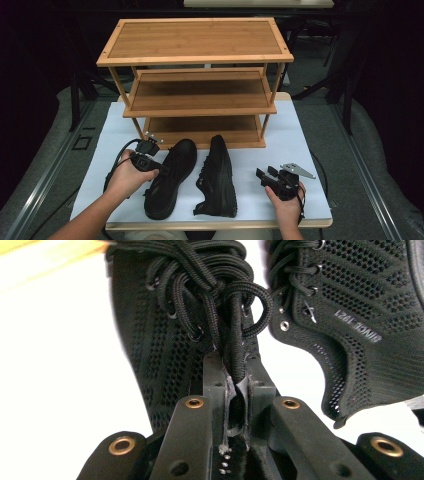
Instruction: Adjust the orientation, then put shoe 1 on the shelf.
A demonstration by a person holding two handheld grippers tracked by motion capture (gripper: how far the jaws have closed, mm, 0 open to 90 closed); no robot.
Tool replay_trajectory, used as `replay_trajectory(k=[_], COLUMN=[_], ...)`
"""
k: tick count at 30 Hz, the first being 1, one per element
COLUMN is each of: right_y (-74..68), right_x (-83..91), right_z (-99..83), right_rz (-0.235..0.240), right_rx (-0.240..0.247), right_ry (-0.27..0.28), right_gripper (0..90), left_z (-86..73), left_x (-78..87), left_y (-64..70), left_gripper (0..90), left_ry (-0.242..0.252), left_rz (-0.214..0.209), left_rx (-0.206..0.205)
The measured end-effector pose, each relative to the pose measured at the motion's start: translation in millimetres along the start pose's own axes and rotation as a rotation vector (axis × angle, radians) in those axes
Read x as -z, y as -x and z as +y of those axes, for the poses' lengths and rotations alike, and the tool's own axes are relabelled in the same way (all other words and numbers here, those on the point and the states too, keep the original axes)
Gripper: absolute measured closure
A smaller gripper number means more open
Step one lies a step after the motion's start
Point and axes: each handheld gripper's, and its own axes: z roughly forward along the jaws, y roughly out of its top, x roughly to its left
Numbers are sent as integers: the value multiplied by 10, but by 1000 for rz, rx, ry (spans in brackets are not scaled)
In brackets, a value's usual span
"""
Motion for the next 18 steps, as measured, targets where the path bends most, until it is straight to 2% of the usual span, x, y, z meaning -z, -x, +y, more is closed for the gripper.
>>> replay_trajectory(k=[2, 3, 5, 6, 7, 9, 12, 14, 18], right_y=[0, 2, 4, 2, 0, -16, -46, -52, -26], right_x=[2, -4, 1, 0, 1, 1, 0, 13, 36], right_z=[0, -3, -3, -7, -8, -9, -9, -11, -20], right_rz=[0, 2, -2, 2, 4, 12, 13, 13, 10], right_rx=[-1, -7, -9, -15, -17, -15, -5, -3, -13], right_ry=[-2, 7, 10, 19, 20, 21, 16, 10, 36], right_gripper=[461, 461, 461, 461, 461, 461, 461, 461, 461], left_z=[9, 43, 61, 110, 136, 190, 271, 333, 430], left_x=[20, 79, 112, 179, 203, 241, 247, 221, 145], left_y=[7, 15, 22, 22, 28, 24, 4, -48, -164], left_gripper=[841, 841, 842, 842, 842, 842, 841, 841, 841], left_ry=[-2, 1, 7, 11, 15, 20, 28, 49, 80], left_rz=[6, 20, 26, 27, 28, 35, 64, 70, 92], left_rx=[0, -14, -10, -11, 1, 0, 13, 44, 101])
